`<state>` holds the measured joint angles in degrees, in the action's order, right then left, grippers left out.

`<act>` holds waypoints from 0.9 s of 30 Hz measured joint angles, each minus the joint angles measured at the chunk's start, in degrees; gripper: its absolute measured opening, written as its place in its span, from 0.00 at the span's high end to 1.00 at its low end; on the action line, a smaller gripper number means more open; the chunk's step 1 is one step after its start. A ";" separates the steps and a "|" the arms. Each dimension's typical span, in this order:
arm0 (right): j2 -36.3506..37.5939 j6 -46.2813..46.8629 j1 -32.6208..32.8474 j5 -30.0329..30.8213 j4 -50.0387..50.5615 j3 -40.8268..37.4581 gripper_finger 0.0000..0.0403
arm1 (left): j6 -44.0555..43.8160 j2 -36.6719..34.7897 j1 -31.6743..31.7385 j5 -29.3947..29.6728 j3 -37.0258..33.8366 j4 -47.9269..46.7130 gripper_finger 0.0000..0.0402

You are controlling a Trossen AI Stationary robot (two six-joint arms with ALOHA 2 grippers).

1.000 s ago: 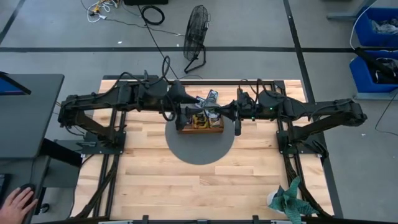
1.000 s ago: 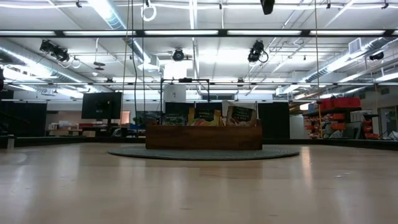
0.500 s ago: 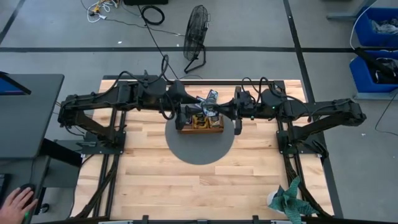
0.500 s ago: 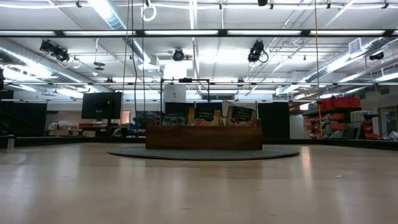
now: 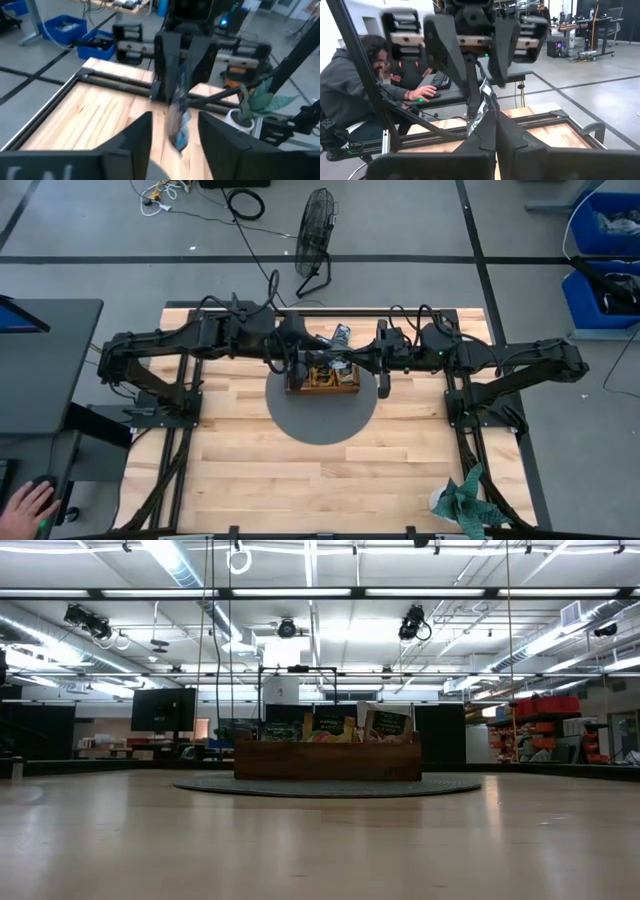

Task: Pick & Place Tea
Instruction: Put the violet tea bag into the left section of the wooden organizer

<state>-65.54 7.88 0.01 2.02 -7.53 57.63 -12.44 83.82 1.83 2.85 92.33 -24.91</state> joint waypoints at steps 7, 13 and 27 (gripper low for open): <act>0.00 0.02 -0.01 0.04 0.87 0.00 1.00 | 0.19 0.41 0.26 -0.16 0.02 1.76 0.92; -0.02 -0.26 0.00 0.02 1.66 0.00 0.97 | 1.08 0.40 0.25 -0.57 0.02 0.69 0.99; 10.04 -2.40 -0.20 6.24 16.47 0.01 0.66 | 4.16 -2.13 0.17 1.32 0.09 -7.27 1.00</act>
<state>-55.50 5.48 -0.19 8.26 8.94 57.64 -8.28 81.69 2.00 4.16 92.42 -32.18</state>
